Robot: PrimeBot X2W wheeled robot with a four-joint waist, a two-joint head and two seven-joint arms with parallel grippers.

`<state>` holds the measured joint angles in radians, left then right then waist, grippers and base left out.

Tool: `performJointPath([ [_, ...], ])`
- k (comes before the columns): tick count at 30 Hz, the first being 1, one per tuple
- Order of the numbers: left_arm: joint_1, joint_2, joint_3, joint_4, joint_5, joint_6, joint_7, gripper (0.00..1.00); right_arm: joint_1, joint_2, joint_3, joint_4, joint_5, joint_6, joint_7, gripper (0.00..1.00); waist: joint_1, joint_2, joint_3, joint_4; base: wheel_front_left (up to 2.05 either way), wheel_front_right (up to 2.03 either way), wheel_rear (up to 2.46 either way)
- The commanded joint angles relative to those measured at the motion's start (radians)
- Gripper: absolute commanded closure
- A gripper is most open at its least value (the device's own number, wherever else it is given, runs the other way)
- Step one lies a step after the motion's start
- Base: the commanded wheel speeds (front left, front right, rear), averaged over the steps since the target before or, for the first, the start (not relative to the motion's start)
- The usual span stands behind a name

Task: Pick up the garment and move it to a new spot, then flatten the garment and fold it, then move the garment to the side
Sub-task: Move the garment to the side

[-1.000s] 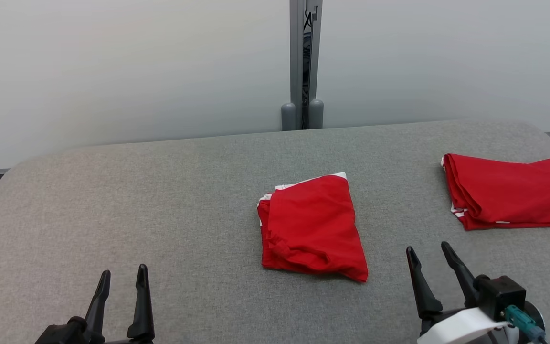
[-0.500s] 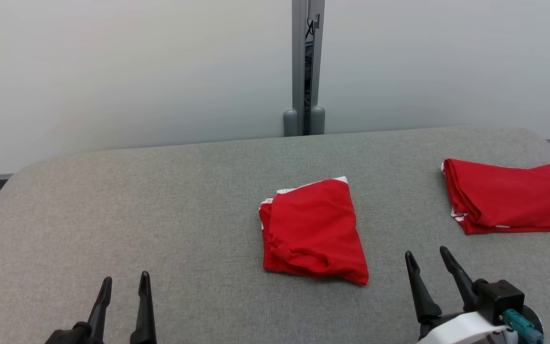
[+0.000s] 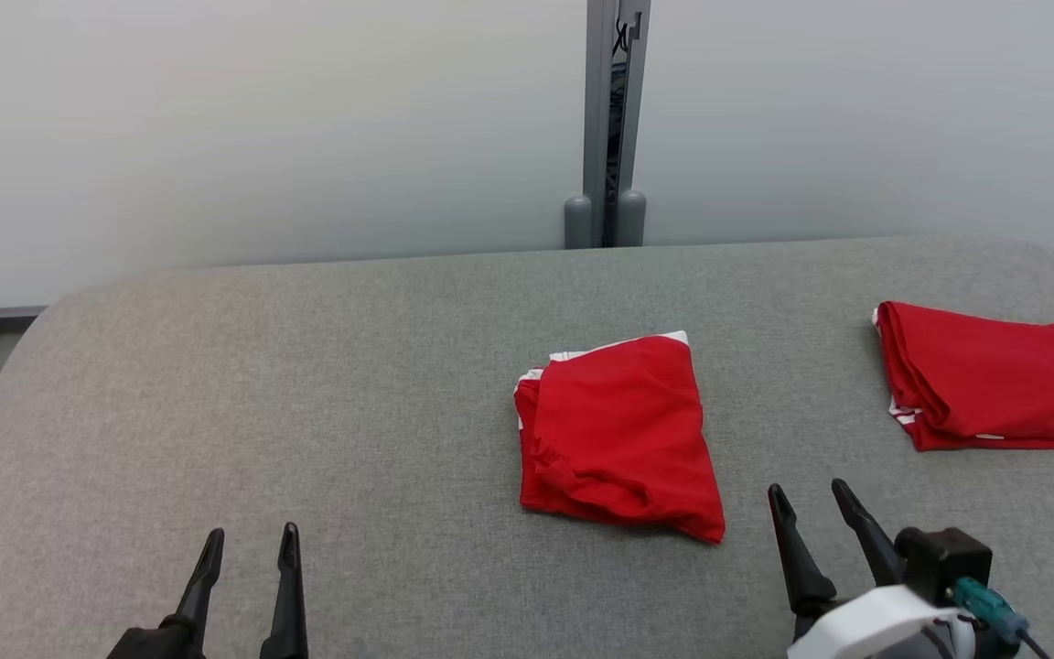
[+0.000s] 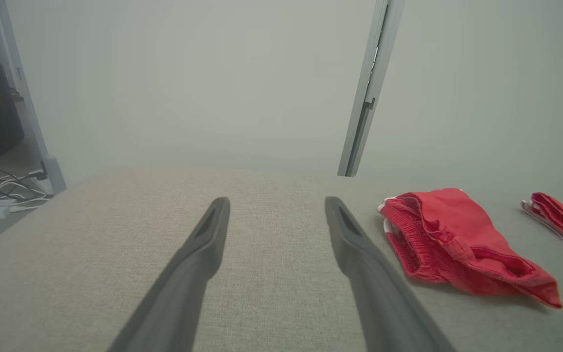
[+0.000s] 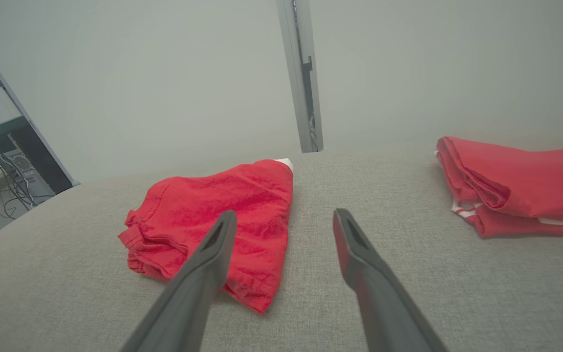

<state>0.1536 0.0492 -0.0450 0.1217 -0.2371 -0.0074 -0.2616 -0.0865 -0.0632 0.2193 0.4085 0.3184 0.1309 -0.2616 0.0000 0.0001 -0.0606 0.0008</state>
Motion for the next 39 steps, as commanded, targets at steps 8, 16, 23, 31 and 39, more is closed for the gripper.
performJointPath([
  [8,-0.047,0.004,-0.001,0.001,0.064,-0.021,-0.003,0.0,-0.16,-0.004,0.041,0.157,0.15,0.0,-0.005,0.0,0.0,-0.0001,0.055,0.036,0.0,0.0,0.0],
  [16,-0.093,0.003,-0.014,0.0,0.079,-0.045,-0.003,0.0,-0.366,-0.039,0.097,0.369,0.27,0.0,0.011,0.0,0.0,-0.0001,0.139,0.083,0.0,0.0,0.0],
  [23,-0.147,0.003,-0.022,0.015,0.066,-0.067,-0.003,0.0,-0.498,-0.047,0.136,0.5,0.394,0.0,0.074,0.0,0.0,-0.0001,0.205,0.124,0.0,0.0,0.0],
  [31,-0.176,0.003,-0.033,0.028,0.041,-0.074,-0.003,0.0,-0.564,-0.05,0.19,0.61,0.482,0.0,0.157,0.0,0.0,-0.0001,0.233,0.153,0.0,0.0,0.0],
  [39,-0.186,0.003,-0.033,0.036,0.037,-0.07,-0.003,0.0,-0.57,-0.042,0.254,0.641,0.517,0.0,0.17,0.99,0.0,-0.0001,0.224,0.157,0.0,0.0,0.0],
])
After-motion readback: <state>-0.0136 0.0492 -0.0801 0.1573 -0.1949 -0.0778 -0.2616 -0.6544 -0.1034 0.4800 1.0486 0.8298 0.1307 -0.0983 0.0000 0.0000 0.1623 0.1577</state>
